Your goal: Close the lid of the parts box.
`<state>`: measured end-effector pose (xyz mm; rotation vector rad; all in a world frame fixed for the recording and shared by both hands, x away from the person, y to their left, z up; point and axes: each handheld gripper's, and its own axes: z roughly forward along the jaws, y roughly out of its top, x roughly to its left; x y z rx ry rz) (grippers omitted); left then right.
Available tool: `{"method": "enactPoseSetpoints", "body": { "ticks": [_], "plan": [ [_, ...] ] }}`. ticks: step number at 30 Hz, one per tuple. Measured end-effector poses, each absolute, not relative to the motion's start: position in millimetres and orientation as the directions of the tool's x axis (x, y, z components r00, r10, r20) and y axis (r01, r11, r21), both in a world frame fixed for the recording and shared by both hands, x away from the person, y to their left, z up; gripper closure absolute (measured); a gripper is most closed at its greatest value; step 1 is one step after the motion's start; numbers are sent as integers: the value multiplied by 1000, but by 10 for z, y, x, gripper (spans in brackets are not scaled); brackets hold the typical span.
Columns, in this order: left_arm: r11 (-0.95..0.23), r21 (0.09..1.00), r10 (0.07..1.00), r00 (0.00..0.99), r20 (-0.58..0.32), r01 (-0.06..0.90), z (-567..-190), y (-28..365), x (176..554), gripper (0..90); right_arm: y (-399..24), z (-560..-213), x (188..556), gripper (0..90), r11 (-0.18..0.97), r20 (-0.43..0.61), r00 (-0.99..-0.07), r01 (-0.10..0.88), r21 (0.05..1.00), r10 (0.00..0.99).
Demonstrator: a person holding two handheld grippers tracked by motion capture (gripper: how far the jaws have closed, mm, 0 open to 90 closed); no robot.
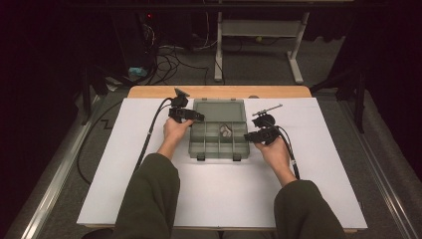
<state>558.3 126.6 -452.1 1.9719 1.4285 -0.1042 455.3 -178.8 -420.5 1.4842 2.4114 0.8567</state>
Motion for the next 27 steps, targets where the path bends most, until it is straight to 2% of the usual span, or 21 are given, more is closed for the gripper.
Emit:
{"method": "enactPoseSetpoints", "body": {
  "ticks": [27],
  "plan": [
    [-206,566,832,447,-328,798,-4251,1234,5450,487,-1771,-4199,4548,744,340,124,-481,757,558,868]
  ]
}}
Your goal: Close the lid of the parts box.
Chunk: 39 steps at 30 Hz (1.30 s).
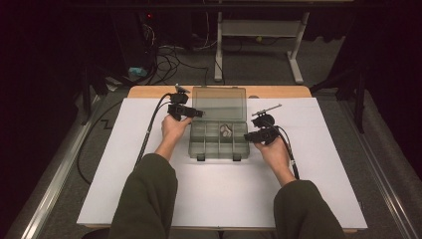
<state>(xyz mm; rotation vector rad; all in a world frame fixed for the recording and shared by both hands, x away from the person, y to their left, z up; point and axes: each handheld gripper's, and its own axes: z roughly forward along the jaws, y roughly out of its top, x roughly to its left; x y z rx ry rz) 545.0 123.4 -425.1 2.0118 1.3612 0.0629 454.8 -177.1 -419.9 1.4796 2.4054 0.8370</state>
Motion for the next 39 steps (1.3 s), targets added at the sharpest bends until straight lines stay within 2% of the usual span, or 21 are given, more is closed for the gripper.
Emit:
{"method": "enactPoseSetpoints", "body": {
  "ticks": [22,39],
  "plan": [
    [-282,594,836,496,-234,754,-4093,1213,5320,524,-1754,-4193,4543,746,342,116,-477,759,554,871],
    [-333,594,834,522,-177,733,-4030,1210,5236,595,-1743,-4189,4540,746,348,108,-480,757,553,871]
  ]
}}
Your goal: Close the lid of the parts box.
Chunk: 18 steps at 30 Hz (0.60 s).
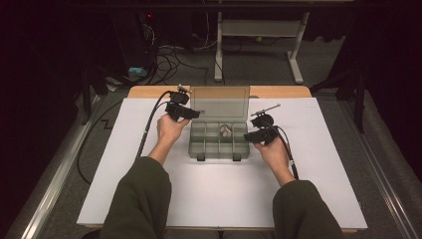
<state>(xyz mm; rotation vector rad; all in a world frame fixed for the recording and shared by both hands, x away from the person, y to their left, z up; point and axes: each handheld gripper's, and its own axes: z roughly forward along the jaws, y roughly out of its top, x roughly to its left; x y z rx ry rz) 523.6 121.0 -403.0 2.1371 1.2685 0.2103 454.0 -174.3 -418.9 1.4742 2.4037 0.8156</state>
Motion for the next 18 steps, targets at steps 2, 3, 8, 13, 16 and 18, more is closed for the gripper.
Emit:
{"method": "enactPoseSetpoints", "body": {
  "ticks": [2,3,8,13,16,18],
  "plan": [
    [-338,592,832,526,-174,731,-4022,1213,5226,600,-1744,-4189,4540,747,348,108,-480,757,553,871],
    [-340,593,832,527,-172,730,-4019,1214,5221,602,-1743,-4189,4540,746,348,108,-480,757,553,871],
    [-337,600,831,529,-173,726,-4015,1226,5190,610,-1743,-4189,4540,747,350,105,-480,756,553,871],
    [-340,607,826,537,-173,718,-4011,1243,5152,620,-1740,-4189,4539,747,351,103,-480,756,553,871],
    [-335,613,823,539,-179,716,-4013,1253,5128,626,-1737,-4188,4537,747,351,101,-478,756,553,872],
    [-338,612,821,542,-180,715,-4012,1261,5115,630,-1735,-4187,4537,747,353,98,-479,755,552,872]
  ]
}}
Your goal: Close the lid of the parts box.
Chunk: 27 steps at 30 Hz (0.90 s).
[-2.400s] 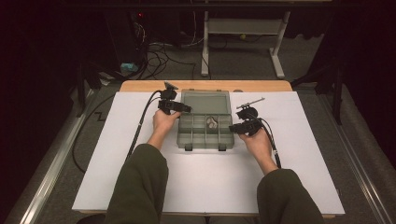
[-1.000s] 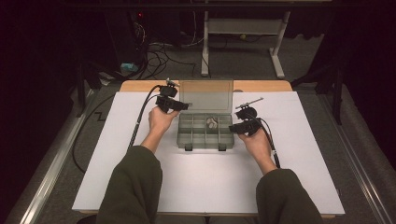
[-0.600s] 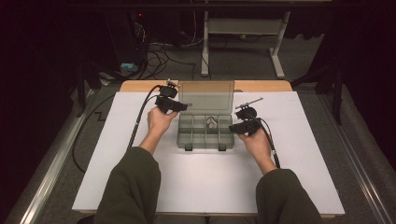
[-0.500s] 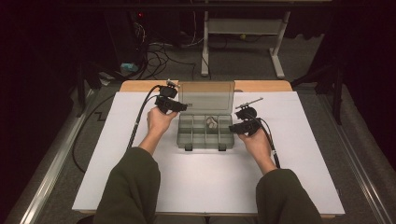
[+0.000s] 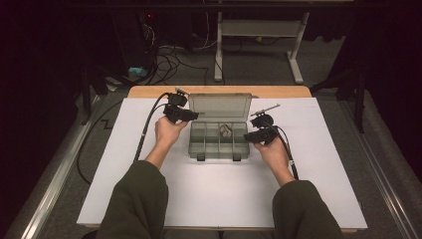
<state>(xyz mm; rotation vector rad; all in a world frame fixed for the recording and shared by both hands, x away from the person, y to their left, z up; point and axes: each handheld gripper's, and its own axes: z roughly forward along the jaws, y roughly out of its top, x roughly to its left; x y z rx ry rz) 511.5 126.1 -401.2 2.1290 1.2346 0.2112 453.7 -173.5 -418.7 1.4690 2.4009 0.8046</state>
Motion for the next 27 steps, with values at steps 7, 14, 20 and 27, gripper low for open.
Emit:
{"method": "enactPoseSetpoints", "body": {
  "ticks": [7,14,20,27],
  "plan": [
    [-340,618,819,546,-177,709,-4009,1265,5075,632,-1731,-4187,4534,748,353,96,-478,755,552,873],
    [-341,623,812,554,-182,705,-4015,1285,5044,633,-1728,-4187,4531,749,353,95,-477,756,552,874],
    [-334,629,810,555,-188,702,-4015,1297,5013,632,-1726,-4186,4530,749,351,96,-476,757,551,874],
    [-341,636,804,565,-184,692,-3987,1312,4958,631,-1725,-4186,4528,749,352,93,-475,757,551,875]
  ]
}}
